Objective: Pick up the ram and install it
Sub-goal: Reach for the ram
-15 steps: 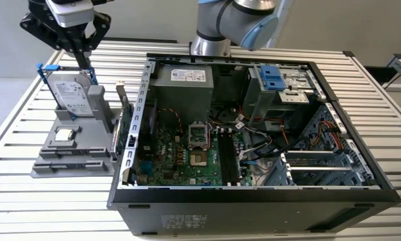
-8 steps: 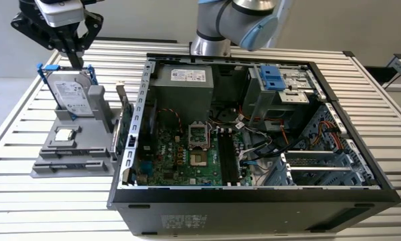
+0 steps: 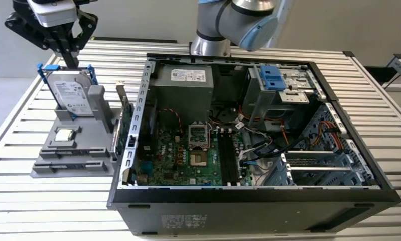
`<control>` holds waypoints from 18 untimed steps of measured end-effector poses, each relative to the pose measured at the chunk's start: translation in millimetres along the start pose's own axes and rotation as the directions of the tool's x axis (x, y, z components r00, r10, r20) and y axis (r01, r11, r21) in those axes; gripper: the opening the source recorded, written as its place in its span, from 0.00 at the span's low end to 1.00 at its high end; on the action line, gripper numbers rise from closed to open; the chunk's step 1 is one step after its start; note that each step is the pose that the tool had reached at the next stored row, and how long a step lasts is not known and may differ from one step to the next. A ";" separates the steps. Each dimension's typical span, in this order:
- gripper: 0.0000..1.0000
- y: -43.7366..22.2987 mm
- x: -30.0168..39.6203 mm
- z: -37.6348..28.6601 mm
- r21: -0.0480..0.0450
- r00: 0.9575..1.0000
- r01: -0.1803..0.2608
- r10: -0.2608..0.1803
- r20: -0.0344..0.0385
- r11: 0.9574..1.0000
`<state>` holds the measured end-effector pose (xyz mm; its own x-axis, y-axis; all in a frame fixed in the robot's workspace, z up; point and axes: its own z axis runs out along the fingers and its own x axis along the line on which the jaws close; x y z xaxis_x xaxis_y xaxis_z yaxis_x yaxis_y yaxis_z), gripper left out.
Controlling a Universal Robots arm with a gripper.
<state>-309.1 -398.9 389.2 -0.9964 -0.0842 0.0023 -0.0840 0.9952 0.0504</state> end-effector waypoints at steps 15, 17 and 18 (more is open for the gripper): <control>0.00 0.8 9.3 0.3 0.000 1.000 -0.001 0.001 -0.004 1.000; 0.00 0.9 10.9 0.3 0.000 1.000 -0.001 0.001 -0.004 1.000; 0.00 1.0 11.7 0.4 0.000 1.000 -0.001 0.001 -0.004 1.000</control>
<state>-320.9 -398.9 388.9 -0.9965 -0.0834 0.0064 -0.0830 0.9953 0.0507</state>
